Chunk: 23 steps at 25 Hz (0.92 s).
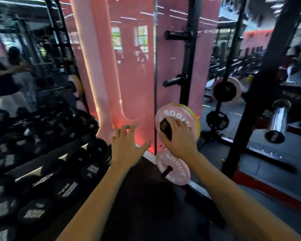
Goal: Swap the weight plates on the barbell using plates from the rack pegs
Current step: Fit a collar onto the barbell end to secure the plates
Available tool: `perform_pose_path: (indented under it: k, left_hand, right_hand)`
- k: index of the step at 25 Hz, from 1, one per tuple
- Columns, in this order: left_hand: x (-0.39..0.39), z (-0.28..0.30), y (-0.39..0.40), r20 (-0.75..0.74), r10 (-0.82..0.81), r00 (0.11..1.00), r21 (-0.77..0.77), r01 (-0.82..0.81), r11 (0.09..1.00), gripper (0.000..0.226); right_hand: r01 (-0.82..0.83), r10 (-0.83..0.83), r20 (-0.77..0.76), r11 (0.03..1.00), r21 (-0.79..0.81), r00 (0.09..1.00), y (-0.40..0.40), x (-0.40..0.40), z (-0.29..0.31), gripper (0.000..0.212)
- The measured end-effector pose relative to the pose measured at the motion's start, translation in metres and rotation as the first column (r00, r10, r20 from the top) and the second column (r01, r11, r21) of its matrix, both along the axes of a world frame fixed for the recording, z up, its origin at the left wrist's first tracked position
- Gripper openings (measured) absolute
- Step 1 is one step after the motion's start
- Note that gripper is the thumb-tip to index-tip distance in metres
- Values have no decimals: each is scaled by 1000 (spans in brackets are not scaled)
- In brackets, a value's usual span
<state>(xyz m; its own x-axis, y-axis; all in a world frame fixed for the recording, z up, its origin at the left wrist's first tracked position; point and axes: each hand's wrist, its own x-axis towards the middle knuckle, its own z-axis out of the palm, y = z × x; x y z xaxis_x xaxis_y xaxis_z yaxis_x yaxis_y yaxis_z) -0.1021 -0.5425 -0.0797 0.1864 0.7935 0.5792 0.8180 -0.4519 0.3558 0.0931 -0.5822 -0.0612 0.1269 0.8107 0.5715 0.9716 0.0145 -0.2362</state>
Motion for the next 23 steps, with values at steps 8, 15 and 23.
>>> perform_pose_path:
  k: [8,15,23]
  left_hand:
    - [45,-2,122,44,-268,962,45,266,963,72]
    - [109,-19,271,41,-339,940,-18,340,940,72]
    - [183,-9,441,114,-349,930,-38,355,934,81]
  right_hand:
    - [254,-256,47,966,53,965,80,11,6,59]
    - [325,-328,37,943,73,944,210,81,-6,58]
    - [295,-299,27,951,89,954,373,158,6,59]
